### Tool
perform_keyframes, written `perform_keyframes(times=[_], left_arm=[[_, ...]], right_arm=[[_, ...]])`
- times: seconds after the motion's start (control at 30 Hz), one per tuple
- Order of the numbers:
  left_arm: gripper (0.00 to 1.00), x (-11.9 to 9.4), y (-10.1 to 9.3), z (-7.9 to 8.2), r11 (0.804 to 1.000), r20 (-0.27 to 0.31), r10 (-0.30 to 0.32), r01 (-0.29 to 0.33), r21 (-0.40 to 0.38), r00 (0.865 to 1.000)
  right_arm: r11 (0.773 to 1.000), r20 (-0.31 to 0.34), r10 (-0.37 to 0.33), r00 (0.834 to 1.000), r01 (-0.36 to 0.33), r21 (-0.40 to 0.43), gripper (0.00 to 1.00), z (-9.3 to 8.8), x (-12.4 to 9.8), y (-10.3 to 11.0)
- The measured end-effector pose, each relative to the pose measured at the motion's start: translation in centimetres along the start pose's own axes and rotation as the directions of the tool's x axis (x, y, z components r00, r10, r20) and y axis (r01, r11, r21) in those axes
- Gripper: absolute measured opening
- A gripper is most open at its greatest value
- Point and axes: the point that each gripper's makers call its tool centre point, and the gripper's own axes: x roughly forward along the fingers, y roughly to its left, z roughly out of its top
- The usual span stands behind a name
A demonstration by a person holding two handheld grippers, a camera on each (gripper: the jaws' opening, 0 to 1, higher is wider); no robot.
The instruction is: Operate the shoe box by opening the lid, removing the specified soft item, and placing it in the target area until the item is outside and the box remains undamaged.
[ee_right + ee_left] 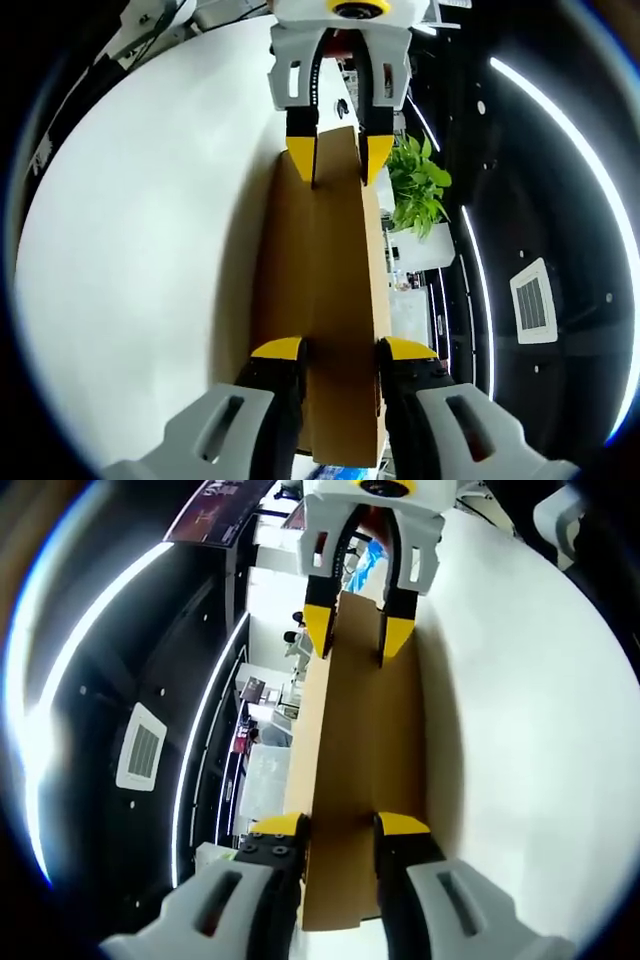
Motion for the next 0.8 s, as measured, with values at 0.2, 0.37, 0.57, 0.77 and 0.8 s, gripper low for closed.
perform_keyframes(times=[0.2, 0.37, 0.57, 0.77, 0.8], left_arm=[[0.27, 0.1, -0.3, 1.2, 1.0, 0.016, -0.008, 0.008, -0.002, 1.0], [0.26, 0.2, -0.5, 2.2, 1.0, 0.029, -0.013, 0.014, -0.003, 0.999], [0.25, 0.3, -1.0, 4.0, 1.0, 0.048, -0.022, 0.022, 0.01, 0.999], [0.24, 0.0, -1.3, 5.3, 0.999, 0.065, -0.03, 0.029, 0.015, 0.997], [0.24, 0.0, -1.3, 5.5, 0.999, 0.068, -0.03, 0.029, 0.015, 0.997]], right_arm=[[1.0, -0.015, -0.005, 1.0, 0.005, 0.005, 0.29, -1.0, -0.8, 0.1], [1.0, -0.026, -0.012, 1.0, 0.013, 0.012, 0.29, -1.6, -1.4, 0.2], [0.999, -0.05, -0.028, 0.998, 0.029, 0.036, 0.29, -2.7, -2.8, 0.4], [0.998, -0.063, -0.035, 0.997, 0.038, 0.043, 0.29, -3.5, -4.0, 0.7], [0.998, -0.063, -0.035, 0.997, 0.038, 0.043, 0.29, -3.5, -4.1, 0.7]])
